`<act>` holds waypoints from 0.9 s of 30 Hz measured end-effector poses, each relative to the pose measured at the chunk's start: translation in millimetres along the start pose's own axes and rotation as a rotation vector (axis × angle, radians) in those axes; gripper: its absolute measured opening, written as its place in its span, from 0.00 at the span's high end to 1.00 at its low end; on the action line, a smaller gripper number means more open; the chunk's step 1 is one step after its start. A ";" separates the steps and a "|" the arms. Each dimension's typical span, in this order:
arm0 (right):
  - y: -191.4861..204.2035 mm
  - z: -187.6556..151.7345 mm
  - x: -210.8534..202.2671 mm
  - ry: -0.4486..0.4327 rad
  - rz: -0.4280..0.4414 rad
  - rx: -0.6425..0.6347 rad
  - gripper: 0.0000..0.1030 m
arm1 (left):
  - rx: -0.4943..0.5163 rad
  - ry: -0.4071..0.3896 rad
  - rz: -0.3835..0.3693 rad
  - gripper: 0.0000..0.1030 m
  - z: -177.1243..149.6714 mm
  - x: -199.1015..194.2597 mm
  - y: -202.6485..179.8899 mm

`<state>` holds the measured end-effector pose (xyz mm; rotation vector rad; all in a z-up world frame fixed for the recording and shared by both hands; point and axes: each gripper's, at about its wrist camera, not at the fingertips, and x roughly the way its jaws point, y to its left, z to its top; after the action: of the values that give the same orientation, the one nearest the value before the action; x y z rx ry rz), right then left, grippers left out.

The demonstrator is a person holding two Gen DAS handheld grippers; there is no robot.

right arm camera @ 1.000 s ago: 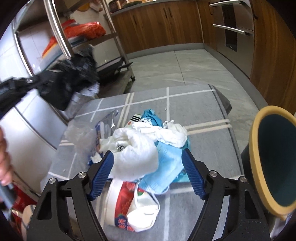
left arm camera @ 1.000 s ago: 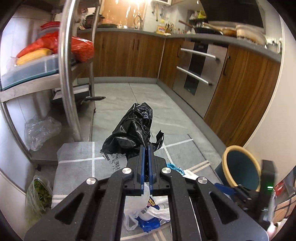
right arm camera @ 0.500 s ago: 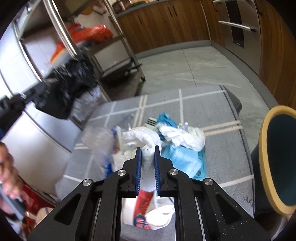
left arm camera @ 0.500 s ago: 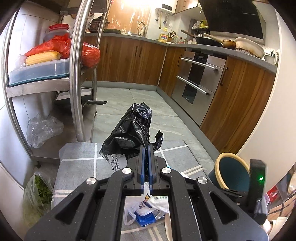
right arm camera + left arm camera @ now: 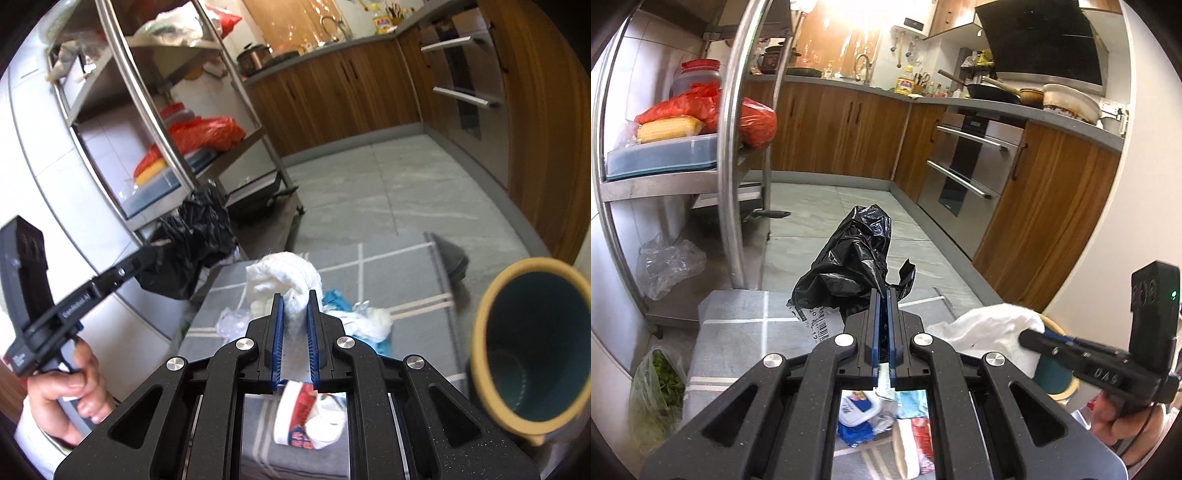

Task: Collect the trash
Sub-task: 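Lift the black bag with the left gripper while the right gripper lifts the tissue toward the bin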

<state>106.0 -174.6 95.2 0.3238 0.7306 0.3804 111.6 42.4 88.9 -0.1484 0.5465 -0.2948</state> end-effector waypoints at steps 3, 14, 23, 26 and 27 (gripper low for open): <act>-10.2 -0.9 -20.4 -0.017 -0.030 -0.003 0.87 | 0.013 0.009 -0.030 0.98 -4.9 2.5 -16.8; -81.5 -18.3 -78.9 -0.064 -0.181 0.091 0.87 | 0.050 0.076 -0.173 0.98 -26.7 28.0 -95.3; -130.3 -37.5 -105.5 -0.099 -0.294 0.173 0.87 | 0.079 0.135 -0.291 0.98 -41.6 54.2 -161.1; -141.9 -42.3 -111.1 -0.106 -0.321 0.194 0.87 | 0.084 0.155 -0.319 0.98 -45.5 62.5 -178.1; -146.7 -44.0 -113.6 -0.112 -0.334 0.205 0.87 | 0.085 0.161 -0.327 0.98 -47.3 64.6 -183.4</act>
<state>30.4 -347.8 69.7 0.4049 0.7005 -0.0289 95.8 -154.5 57.0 -0.1320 0.6679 -0.6521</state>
